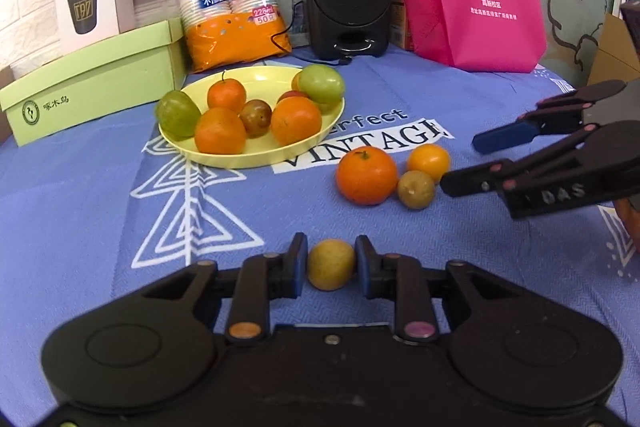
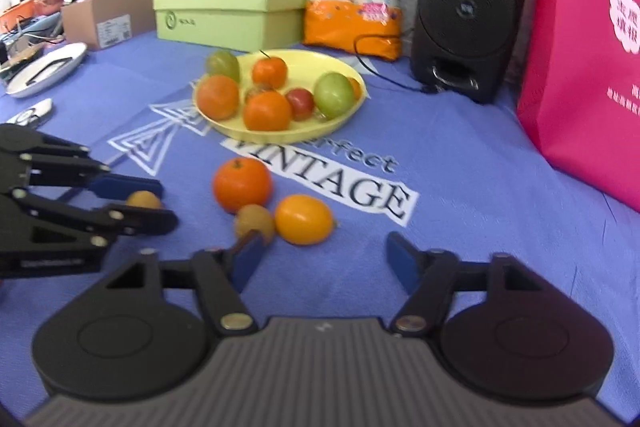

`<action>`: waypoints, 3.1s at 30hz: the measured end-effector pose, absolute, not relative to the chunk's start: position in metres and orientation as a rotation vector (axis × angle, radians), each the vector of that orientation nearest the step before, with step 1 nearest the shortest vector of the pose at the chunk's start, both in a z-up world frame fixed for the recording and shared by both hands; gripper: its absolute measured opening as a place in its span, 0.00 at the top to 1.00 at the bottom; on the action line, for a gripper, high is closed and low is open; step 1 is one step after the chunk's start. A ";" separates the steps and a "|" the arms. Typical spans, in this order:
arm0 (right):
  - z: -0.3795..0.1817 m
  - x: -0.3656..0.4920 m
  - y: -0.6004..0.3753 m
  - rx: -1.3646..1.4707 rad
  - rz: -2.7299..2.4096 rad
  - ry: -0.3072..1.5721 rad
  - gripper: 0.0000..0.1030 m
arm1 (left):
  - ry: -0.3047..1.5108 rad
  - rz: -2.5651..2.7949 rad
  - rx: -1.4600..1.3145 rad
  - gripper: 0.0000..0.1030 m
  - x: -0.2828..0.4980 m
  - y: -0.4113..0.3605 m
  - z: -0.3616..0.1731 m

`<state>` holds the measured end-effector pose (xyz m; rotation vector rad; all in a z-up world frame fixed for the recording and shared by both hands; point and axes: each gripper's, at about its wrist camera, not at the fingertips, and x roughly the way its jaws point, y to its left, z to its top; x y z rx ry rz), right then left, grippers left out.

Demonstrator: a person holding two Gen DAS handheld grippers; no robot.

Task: Organize fruits
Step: 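Grasp a yellow plum with the left tool while the right tool grasps a yellow tangerine, then lower both fruits onto the yellow plate and open both tools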

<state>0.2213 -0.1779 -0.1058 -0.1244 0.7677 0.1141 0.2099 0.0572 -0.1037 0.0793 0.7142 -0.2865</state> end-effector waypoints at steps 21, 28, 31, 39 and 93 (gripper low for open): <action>-0.114 0.254 -0.159 -0.175 0.167 0.790 0.68 | 0.716 -0.281 0.064 0.75 0.210 0.057 -0.105; -0.104 0.234 -0.171 -0.079 0.163 0.770 0.69 | 0.703 -0.277 0.038 0.75 0.210 0.058 -0.097; -0.095 0.237 -0.170 -0.070 0.170 0.751 0.69 | 0.684 -0.269 0.043 0.75 0.214 0.059 -0.086; -0.065 0.269 -0.157 -0.079 0.212 0.704 0.68 | 0.639 -0.227 0.116 0.75 0.251 0.073 -0.054; -0.064 0.400 -0.141 -0.085 0.182 0.721 0.68 | 0.664 -0.148 0.132 0.61 0.339 0.106 -0.059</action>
